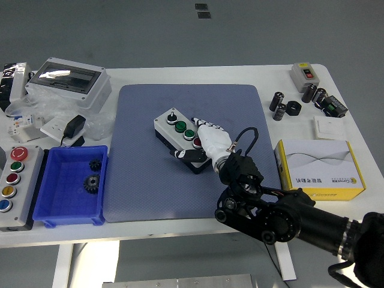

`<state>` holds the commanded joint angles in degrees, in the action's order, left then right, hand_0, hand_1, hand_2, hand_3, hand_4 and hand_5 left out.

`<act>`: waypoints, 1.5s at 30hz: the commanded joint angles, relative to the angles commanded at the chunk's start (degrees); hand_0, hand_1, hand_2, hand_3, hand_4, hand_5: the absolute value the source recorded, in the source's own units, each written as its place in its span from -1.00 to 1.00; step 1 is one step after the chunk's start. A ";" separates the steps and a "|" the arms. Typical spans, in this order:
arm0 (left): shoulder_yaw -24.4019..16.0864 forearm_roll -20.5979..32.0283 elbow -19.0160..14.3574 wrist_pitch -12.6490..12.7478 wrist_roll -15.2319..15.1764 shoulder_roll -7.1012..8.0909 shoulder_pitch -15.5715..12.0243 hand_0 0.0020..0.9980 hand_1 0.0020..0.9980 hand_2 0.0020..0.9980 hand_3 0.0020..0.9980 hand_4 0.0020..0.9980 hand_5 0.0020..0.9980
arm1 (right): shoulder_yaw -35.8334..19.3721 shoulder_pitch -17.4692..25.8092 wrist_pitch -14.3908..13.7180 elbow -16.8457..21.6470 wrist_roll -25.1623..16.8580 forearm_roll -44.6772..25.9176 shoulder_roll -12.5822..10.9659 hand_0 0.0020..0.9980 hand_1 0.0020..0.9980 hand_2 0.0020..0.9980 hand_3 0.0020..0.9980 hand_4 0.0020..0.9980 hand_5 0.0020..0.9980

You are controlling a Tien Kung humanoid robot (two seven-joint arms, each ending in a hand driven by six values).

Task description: Pick up the button,place it on the desk,press the button,press the button

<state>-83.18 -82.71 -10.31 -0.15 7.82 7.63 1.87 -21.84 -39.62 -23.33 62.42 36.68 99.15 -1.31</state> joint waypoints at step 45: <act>1.22 1.03 0.00 -0.58 -2.95 0.25 0.30 0.24 0.20 0.11 0.20 0.35 -0.75 | 4.47 -0.94 1.23 -2.22 0.30 8.92 0.35 -0.72 -0.05 0.48 1.00 -0.05 -1.00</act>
<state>-81.96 -81.69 -10.31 -0.73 4.87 7.88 2.17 -17.37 -40.56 -22.10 60.20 36.98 108.07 -0.95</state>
